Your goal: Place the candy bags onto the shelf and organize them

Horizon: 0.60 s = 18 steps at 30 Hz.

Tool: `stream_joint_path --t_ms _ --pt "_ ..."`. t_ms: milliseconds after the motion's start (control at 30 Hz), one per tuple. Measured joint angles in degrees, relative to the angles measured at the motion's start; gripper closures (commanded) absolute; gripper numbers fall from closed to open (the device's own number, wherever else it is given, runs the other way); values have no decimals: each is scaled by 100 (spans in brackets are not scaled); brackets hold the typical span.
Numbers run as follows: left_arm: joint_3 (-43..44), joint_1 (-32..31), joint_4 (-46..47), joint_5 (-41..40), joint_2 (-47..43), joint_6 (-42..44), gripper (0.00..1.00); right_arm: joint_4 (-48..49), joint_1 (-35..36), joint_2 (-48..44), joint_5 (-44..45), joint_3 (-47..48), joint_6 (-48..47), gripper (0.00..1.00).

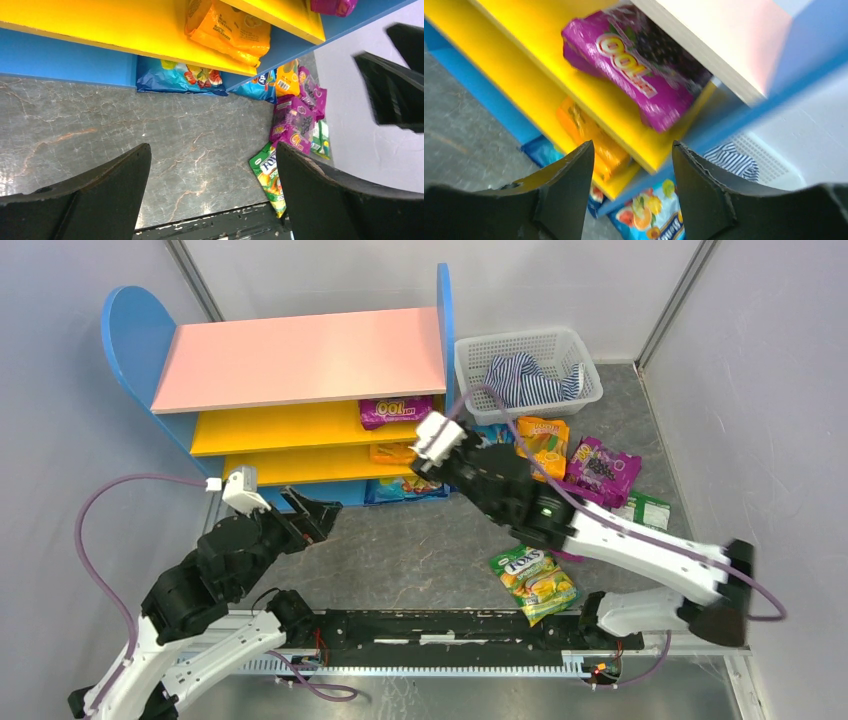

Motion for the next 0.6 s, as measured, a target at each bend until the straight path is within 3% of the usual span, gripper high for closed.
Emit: stream_joint_path --t_ms 167,300,467,500,567,600 --pt "4 0 20 221 264 306 0 -289 4 -1814 -188 -1233 413 21" --pt "4 0 52 389 540 501 0 -422 -17 -2870 374 -2542 863 20" --pt "-7 0 199 627 907 702 0 -1163 -485 -2614 935 -3648 1836 19" --pt "-31 0 269 713 990 752 0 -1318 -699 -2511 951 -3788 2031 17" --pt "-76 0 343 815 1128 817 0 -1631 -1322 -2328 857 -3941 2424 3" --pt "-98 0 372 881 1193 835 0 -1749 -1757 -2247 756 -3954 2625 2"
